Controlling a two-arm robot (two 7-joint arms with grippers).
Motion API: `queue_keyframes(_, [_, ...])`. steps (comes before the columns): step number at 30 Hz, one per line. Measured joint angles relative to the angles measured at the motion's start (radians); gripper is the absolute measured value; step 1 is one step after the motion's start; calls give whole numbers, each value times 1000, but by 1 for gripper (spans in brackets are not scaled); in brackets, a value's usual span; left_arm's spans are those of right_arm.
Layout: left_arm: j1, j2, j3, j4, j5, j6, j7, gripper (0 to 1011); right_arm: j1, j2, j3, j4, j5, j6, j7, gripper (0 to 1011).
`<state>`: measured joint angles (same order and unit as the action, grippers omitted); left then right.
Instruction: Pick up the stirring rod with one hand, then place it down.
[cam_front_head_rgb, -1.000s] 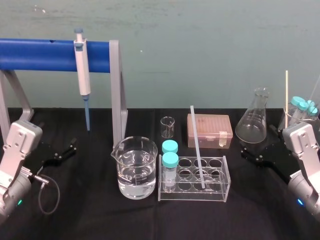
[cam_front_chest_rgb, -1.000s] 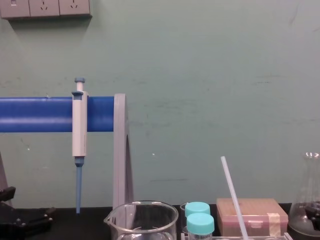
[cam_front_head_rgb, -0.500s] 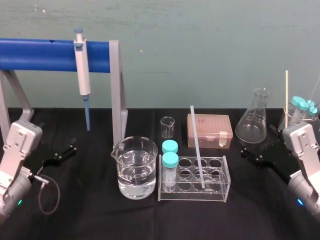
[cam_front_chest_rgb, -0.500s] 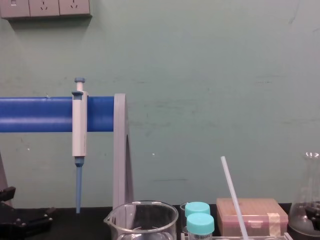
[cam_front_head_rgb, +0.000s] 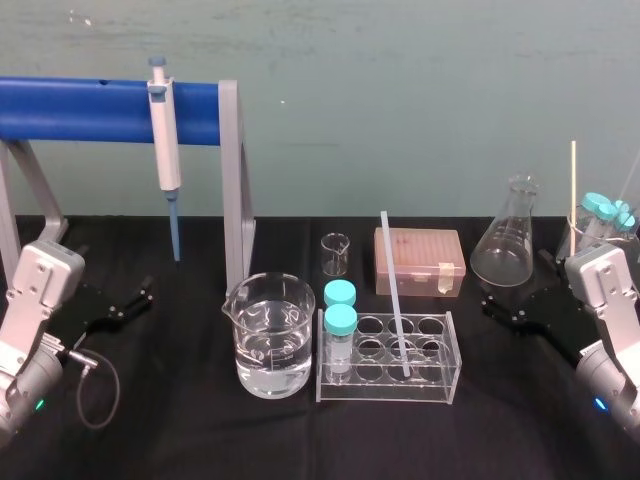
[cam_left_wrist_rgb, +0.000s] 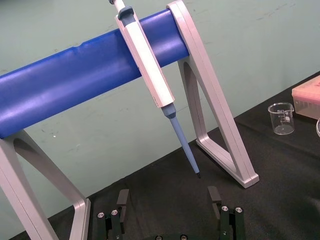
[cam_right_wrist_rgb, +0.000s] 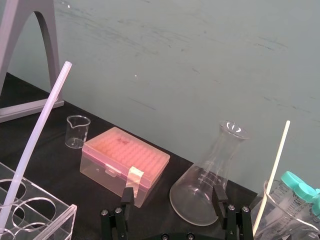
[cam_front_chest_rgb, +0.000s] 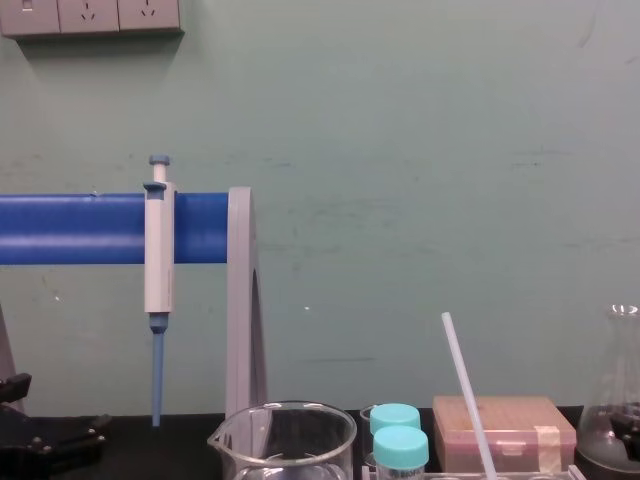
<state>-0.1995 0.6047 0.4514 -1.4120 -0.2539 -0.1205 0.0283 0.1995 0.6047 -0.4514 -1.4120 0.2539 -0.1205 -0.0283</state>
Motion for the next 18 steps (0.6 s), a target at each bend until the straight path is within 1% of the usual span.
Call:
queue_keyframes(12, [0, 0, 0, 0, 0, 0, 0, 1000, 0, 0, 0, 0, 0, 0, 0, 1003])
queue_keyframes(14, [0, 0, 0, 0, 0, 0, 0, 1000, -5, 0, 6, -1, 2, 1, 6, 1003])
queue_keyframes(15, [0, 0, 0, 0, 0, 0, 0, 1000, -8, -1, 9, -2, 6, 2, 9, 1003])
queue_keyframes(18, [0, 0, 0, 0, 0, 0, 0, 1000, -23, -10, 34, -11, 49, 9, 36, 1003])
